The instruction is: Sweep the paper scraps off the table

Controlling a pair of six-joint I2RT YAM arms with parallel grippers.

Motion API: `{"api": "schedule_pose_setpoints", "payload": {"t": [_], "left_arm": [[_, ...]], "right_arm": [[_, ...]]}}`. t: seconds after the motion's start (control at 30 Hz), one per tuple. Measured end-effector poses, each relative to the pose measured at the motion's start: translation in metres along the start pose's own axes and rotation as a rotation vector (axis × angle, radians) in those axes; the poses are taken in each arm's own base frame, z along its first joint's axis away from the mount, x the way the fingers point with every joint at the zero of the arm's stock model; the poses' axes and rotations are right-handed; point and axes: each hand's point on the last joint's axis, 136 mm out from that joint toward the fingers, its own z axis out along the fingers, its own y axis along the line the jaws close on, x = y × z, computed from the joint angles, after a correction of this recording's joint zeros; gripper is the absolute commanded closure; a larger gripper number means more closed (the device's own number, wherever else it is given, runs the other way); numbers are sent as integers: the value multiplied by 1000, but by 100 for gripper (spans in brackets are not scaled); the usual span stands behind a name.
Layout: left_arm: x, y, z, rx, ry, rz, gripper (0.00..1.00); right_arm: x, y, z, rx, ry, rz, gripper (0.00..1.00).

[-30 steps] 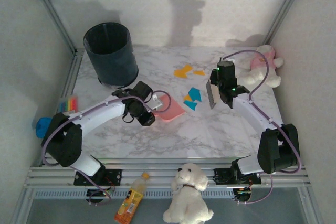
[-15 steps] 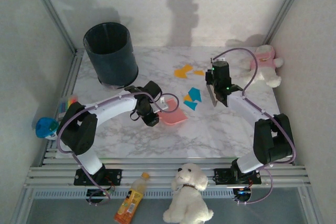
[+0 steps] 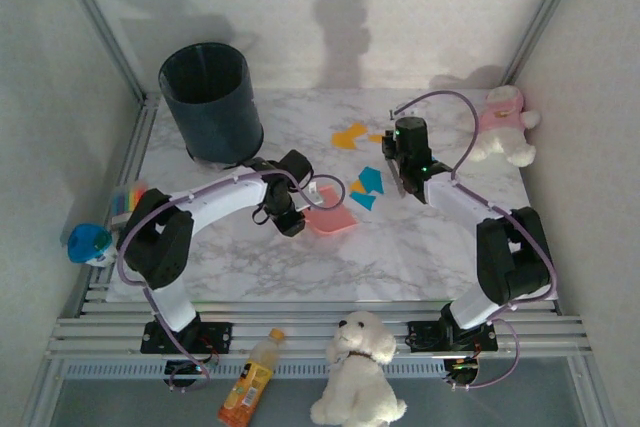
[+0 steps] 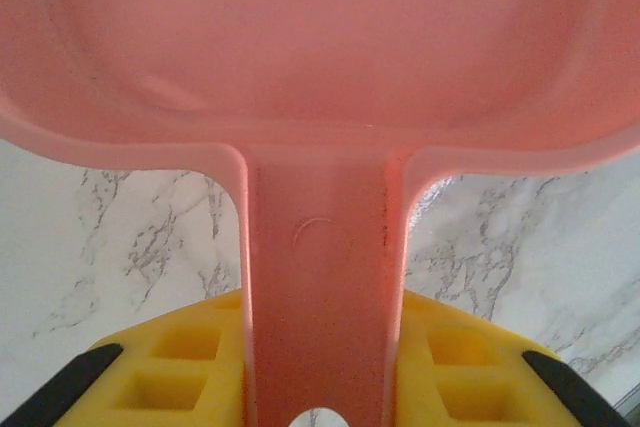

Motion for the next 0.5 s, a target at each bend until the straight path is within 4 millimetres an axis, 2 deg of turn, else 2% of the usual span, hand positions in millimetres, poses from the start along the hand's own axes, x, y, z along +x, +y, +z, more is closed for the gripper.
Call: {"api": "schedule_pose_setpoints", "payload": {"t": [0.23, 0.5], "left_arm": [[-2, 3, 8, -3, 30, 13, 100], [-9, 7, 3, -20, 25, 21, 100]], "right_arm": [[6, 10, 2, -18, 3, -21, 100], [9, 27, -1, -52, -9, -37, 100]]}}
